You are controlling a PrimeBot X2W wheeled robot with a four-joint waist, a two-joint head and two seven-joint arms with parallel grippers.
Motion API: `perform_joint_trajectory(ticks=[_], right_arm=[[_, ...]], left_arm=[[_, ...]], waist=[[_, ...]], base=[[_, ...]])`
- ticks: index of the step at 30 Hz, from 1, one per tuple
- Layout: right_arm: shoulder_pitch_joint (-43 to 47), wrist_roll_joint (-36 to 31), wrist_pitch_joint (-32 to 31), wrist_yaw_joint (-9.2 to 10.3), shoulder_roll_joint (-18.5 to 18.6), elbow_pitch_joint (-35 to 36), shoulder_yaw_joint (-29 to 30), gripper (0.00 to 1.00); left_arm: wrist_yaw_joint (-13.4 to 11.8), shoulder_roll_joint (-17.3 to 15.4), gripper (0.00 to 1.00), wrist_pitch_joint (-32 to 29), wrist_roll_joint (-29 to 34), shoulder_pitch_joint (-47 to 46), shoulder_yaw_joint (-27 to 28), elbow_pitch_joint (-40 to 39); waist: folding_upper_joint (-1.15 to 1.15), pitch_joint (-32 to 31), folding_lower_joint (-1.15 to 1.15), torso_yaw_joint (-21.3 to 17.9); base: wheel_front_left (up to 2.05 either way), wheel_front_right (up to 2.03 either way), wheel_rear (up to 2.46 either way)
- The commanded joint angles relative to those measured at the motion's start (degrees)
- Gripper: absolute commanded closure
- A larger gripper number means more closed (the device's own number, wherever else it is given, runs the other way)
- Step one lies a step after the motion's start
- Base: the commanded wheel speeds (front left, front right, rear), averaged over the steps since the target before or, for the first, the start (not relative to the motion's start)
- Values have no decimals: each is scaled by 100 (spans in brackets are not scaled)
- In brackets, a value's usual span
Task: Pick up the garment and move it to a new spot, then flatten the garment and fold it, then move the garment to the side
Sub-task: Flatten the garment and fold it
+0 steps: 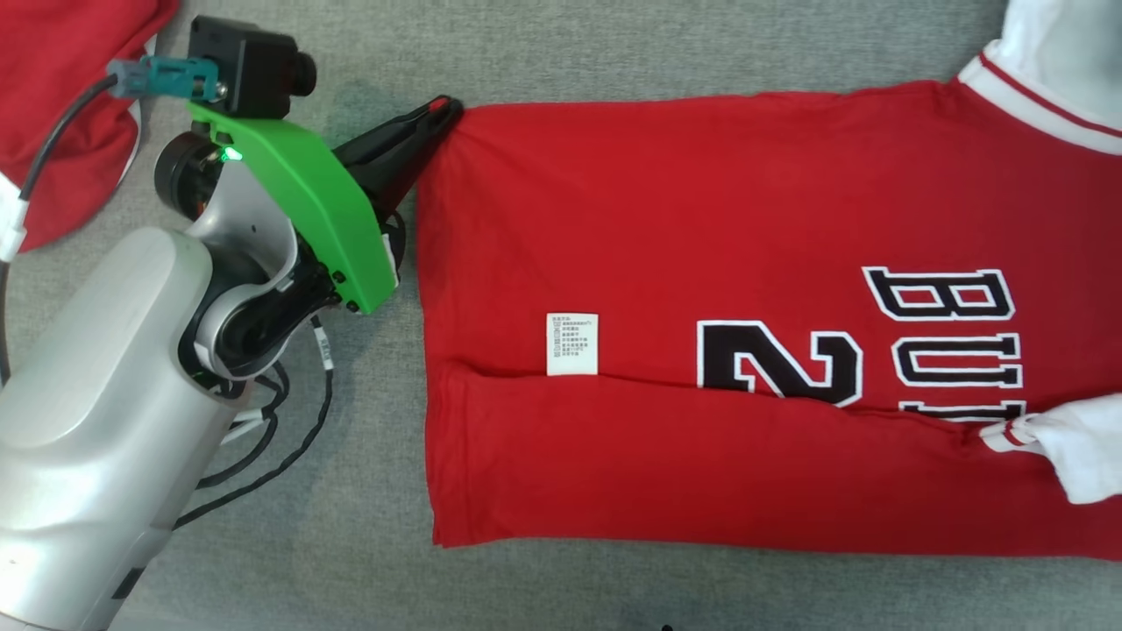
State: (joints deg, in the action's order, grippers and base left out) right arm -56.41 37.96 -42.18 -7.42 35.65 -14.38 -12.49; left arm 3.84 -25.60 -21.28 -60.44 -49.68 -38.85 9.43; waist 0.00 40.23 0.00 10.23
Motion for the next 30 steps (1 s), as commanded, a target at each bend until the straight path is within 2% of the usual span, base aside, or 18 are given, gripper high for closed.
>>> perform_joint_trajectory(ticks=[1, 9, 18, 25, 30], right_arm=[[187, 88, 121, -9, 6, 30, -71, 100], [790, 644, 1169, -9, 308, 750, -55, 100], [2601, 1106, 2073, -8, 586, 1741, 589, 100], [4237, 1125, 2373, -9, 309, 2354, 1074, 100], [5027, 1062, 2514, -9, -126, 2478, 1187, 100]], left_arm=[[-66, -111, 100, -17, 24, 193, -17, 27], [-192, -333, 100, 387, -8, 619, 202, -527], [-510, -716, 100, 803, -157, 1804, 346, -1561], [-852, -925, 100, 1153, -255, 2858, 402, -2159], [-966, -884, 100, 1517, -211, 3477, 352, -2110]], waist=[[0, -167, 0, -167], [0, -753, 0, -418], [0, -1662, 0, -773], [0, -2078, 0, -993], [0, -2215, 0, -1070]], base=[[0, 0, 0], [0, 0, 0], [0, 0, 0], [0, 0, 0], [0, 0, 0]])
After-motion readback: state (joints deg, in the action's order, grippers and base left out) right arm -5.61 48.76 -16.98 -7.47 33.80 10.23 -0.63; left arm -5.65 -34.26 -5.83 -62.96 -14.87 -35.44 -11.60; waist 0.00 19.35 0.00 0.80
